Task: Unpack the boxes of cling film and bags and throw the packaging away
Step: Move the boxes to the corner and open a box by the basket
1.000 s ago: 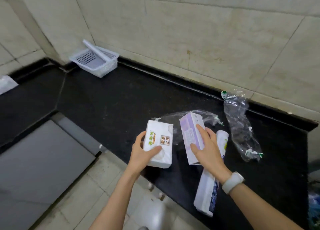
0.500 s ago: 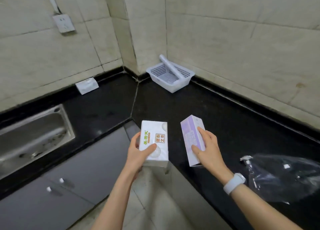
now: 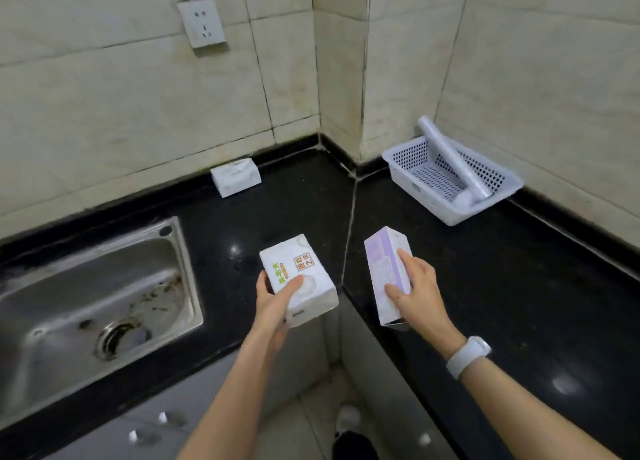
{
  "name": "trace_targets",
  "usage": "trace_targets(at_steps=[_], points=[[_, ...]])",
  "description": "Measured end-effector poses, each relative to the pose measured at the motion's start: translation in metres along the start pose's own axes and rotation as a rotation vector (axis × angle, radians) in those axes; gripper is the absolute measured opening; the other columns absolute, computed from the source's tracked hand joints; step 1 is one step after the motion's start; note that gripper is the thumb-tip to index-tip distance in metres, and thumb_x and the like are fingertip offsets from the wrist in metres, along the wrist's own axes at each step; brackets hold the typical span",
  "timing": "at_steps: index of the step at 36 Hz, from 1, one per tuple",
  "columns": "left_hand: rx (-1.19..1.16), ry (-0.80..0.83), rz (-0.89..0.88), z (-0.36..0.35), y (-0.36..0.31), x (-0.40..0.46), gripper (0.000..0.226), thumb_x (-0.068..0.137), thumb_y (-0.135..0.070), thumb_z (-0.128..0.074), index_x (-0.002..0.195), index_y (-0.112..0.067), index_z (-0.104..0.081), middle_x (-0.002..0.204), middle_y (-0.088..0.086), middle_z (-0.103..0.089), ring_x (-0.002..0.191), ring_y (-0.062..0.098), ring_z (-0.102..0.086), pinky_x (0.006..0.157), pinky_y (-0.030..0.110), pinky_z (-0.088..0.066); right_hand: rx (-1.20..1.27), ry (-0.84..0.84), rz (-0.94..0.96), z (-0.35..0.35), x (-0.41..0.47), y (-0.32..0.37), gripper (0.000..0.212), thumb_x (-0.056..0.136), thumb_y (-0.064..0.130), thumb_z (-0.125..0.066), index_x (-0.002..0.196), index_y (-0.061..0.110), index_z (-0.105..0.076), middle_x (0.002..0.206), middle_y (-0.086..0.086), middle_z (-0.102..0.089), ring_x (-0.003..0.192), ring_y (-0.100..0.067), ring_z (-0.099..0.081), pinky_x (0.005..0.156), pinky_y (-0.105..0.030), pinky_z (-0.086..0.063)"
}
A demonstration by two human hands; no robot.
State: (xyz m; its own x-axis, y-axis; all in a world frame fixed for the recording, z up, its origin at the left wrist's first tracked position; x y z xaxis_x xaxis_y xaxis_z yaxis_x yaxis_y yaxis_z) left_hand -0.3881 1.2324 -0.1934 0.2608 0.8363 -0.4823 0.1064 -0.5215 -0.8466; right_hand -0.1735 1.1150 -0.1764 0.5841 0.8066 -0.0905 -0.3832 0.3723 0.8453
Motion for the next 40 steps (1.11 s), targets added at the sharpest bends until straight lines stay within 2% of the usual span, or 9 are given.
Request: trace_targets(at_steps=[5,9,17,20,28,32,35,37,40], points=[[-0.21,-0.086,0.166,-0.008,-0.032,0.073,0.084,0.078,-0.007,-0.069,0.142,-0.028,-0.018,0.112,0.005,-0.064,0.096,0.028,-0.066,0.075,0.051,-0.054,0.002,0.066,-0.011,-0.029,0.097,0.019,0.067,0.085,0.021,-0.059,0.143,0.025,-0.024,0.145,-0.003,-0.022,0.113,-0.015,-0.04,0.091,-0.027,-0.033],[-0.359,-0.065,0.305,-0.025,-0.059,0.121,0.045,0.08,-0.005,-0.062,0.122,-0.016,-0.053,0.109,0.009,-0.067,0.096,0.029,-0.063,0.072,0.05,-0.051,-0.02,0.092,-0.023,-0.047,0.159,0.035,0.066,0.085,0.02,-0.058,0.142,0.024,-0.026,0.145,-0.006,-0.022,0.121,-0.024,-0.042,0.095,-0.03,-0.034],[-0.414,-0.235,0.473,-0.055,-0.096,0.215,0.02,0.072,-0.016,-0.073,0.087,-0.023,-0.061,0.091,-0.001,-0.064,0.081,0.02,-0.059,0.071,0.034,-0.042,-0.067,0.098,-0.026,-0.073,0.254,0.056,0.065,0.083,0.021,-0.057,0.141,0.024,-0.027,0.142,-0.005,-0.024,0.118,-0.024,-0.044,0.091,-0.03,-0.036],[-0.512,-0.216,0.467,-0.07,-0.105,0.248,0.029,0.075,-0.016,-0.072,0.1,-0.021,-0.058,0.099,0.003,-0.062,0.092,0.025,-0.059,0.068,0.042,-0.047,-0.103,0.09,-0.018,-0.08,0.276,0.06,0.065,0.083,0.022,-0.057,0.141,0.025,-0.027,0.142,-0.005,-0.024,0.116,-0.025,-0.045,0.088,-0.03,-0.037],[-0.601,-0.199,0.404,-0.11,-0.126,0.362,0.053,0.082,-0.022,-0.068,0.13,-0.017,-0.046,0.129,0.012,-0.057,0.115,0.03,-0.057,0.098,0.047,-0.048,-0.258,0.081,-0.071,-0.095,0.345,0.07,0.067,0.084,0.024,-0.058,0.142,0.027,-0.025,0.147,-0.007,-0.019,0.121,-0.03,-0.044,0.095,-0.041,-0.043],[-0.327,-0.177,0.445,-0.119,-0.124,0.399,0.062,0.086,-0.034,-0.063,0.139,-0.014,-0.036,0.138,0.017,-0.047,0.121,0.035,-0.051,0.099,0.044,-0.047,-0.326,0.111,-0.091,-0.103,0.375,0.073,0.067,0.085,0.025,-0.057,0.143,0.027,-0.023,0.15,-0.008,-0.015,0.126,-0.033,-0.04,0.1,-0.044,-0.043],[0.11,-0.095,0.391,-0.116,-0.128,0.401,0.045,0.086,-0.038,-0.061,0.122,-0.011,-0.054,0.115,0.014,-0.062,0.098,0.028,-0.062,0.077,0.035,-0.055,-0.347,0.124,-0.097,-0.107,0.391,0.073,0.067,0.085,0.025,-0.057,0.143,0.027,-0.022,0.15,-0.008,-0.015,0.128,-0.033,-0.038,0.101,-0.045,-0.042],[0.662,-0.12,0.018,-0.105,-0.133,0.404,0.028,0.086,-0.043,-0.057,0.093,-0.018,-0.065,0.096,0.005,-0.069,0.091,0.024,-0.064,0.071,0.033,-0.051,-0.365,0.134,-0.101,-0.108,0.399,0.073,0.068,0.086,0.026,-0.057,0.143,0.028,-0.021,0.15,-0.008,-0.015,0.128,-0.033,-0.038,0.102,-0.044,-0.041],[1.382,-0.166,-0.659,-0.102,-0.144,0.411,0.035,0.083,-0.037,-0.063,0.113,-0.019,-0.062,0.116,0.006,-0.063,0.11,0.03,-0.054,0.086,0.042,-0.043,-0.396,0.128,-0.103,-0.11,0.41,0.071,0.068,0.085,0.026,-0.057,0.143,0.028,-0.022,0.15,-0.009,-0.015,0.128,-0.034,-0.038,0.101,-0.042,-0.041]])
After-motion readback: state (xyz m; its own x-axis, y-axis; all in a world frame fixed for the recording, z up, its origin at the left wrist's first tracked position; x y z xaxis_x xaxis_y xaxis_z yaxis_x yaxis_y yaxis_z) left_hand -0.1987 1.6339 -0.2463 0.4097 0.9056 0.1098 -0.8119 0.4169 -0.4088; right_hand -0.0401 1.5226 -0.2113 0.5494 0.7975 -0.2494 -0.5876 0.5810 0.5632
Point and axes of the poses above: each hand's wrist, its own x-axis towards the middle knuckle, its own z-axis out of the back of the hand, y = z × x, the point moved 3 cm from there along x, towards the middle knuckle
